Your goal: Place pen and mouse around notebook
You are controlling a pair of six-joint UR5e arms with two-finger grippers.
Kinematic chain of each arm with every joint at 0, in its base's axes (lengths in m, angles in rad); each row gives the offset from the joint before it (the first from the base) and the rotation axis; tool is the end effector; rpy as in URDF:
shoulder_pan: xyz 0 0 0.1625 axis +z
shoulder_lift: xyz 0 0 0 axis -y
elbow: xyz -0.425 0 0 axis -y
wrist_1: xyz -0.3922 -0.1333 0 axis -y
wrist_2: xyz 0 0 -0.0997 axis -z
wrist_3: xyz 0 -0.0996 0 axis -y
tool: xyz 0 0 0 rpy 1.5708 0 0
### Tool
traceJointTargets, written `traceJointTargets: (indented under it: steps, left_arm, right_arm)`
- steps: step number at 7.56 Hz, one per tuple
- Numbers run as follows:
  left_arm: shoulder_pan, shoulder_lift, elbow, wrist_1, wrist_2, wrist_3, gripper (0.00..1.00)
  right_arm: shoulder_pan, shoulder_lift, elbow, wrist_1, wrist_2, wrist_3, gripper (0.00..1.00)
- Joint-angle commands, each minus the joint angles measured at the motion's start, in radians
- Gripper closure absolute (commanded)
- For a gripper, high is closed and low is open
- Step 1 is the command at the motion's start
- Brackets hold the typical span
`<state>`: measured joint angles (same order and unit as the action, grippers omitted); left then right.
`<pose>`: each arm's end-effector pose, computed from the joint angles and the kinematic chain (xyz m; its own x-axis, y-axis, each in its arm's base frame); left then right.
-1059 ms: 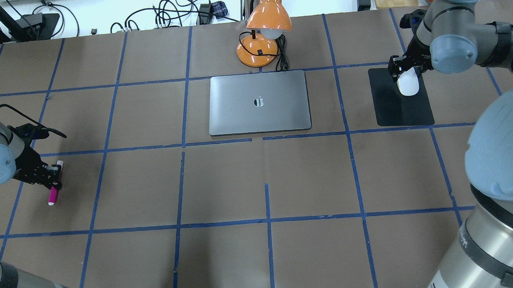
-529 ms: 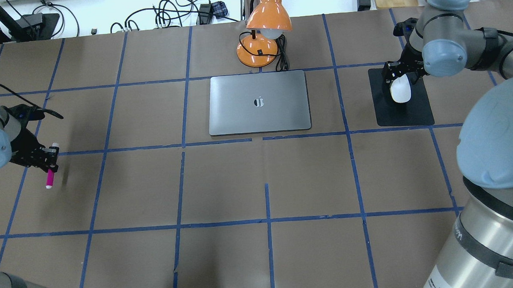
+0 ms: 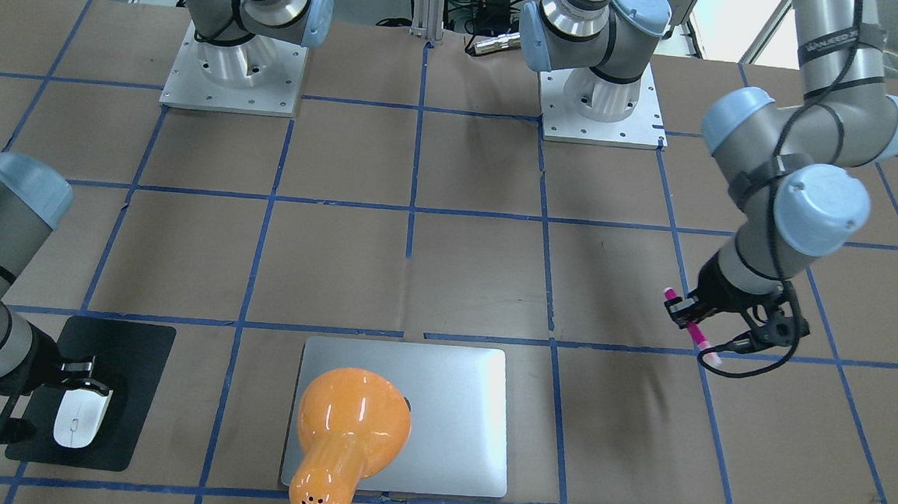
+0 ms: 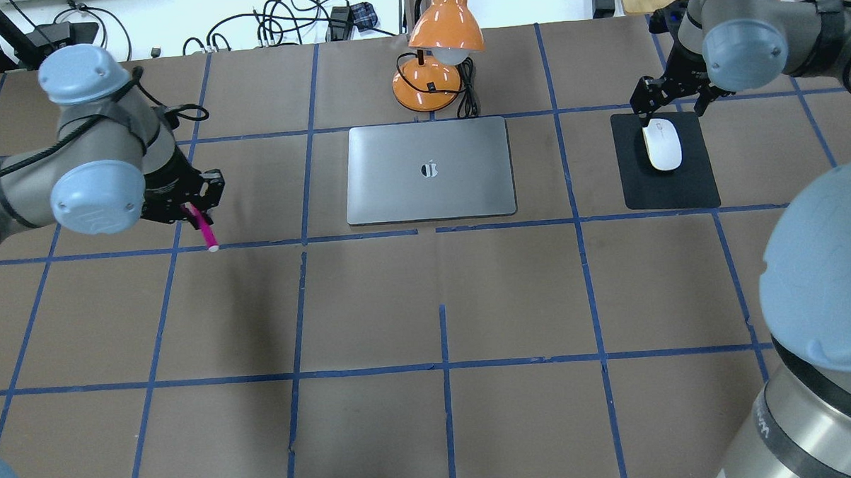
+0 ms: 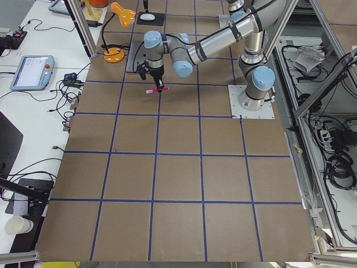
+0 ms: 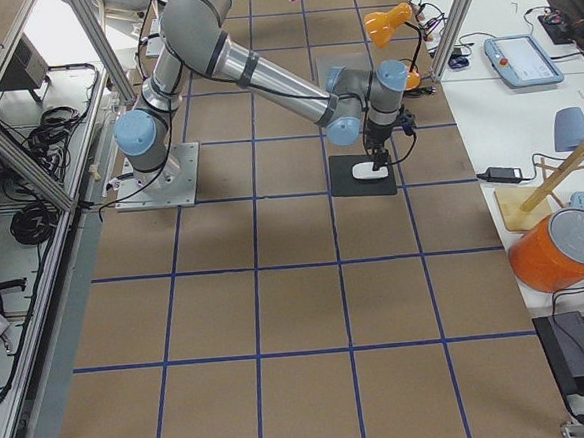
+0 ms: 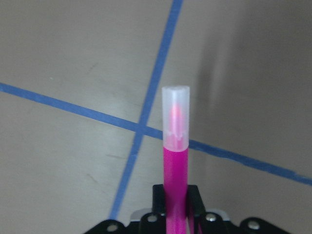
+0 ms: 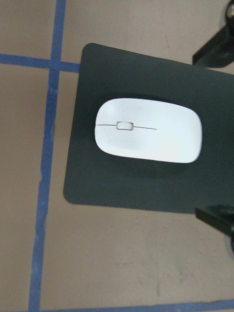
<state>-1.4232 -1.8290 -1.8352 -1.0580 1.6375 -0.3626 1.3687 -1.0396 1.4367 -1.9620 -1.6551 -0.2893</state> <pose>-0.0448 -0.5598 0.2773 -0.8707 -0.4874 -0.0658 -0.4876 0.8729 -0.0145 -0.0133 -0.6874 0.2774 -0.9930 -0.0882 0.0790 -0.0861 0.9958 0.0297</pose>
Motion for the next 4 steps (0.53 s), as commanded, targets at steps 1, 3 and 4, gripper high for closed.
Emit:
traceJointTargets:
  steps: [1,3,4]
  left_arm:
    - [-0.147,-0.039,0.113,0.01,-0.079,-0.52,1.0]
    - [-0.27,-0.05,0.151,0.0,-0.082,-0.89,1.0]
    - [-0.334,-0.061,0.149,0.0,-0.087,-1.084,1.0]
  right_arm:
    - [0.051,-0.109,-0.013,0.145,-0.003,0.016,0.0]
    - [0.091,-0.187,-0.007,0.216,0.0,0.062,0.0]
    - [0.095,-0.248,-0.005,0.286,0.012,0.076,0.0]
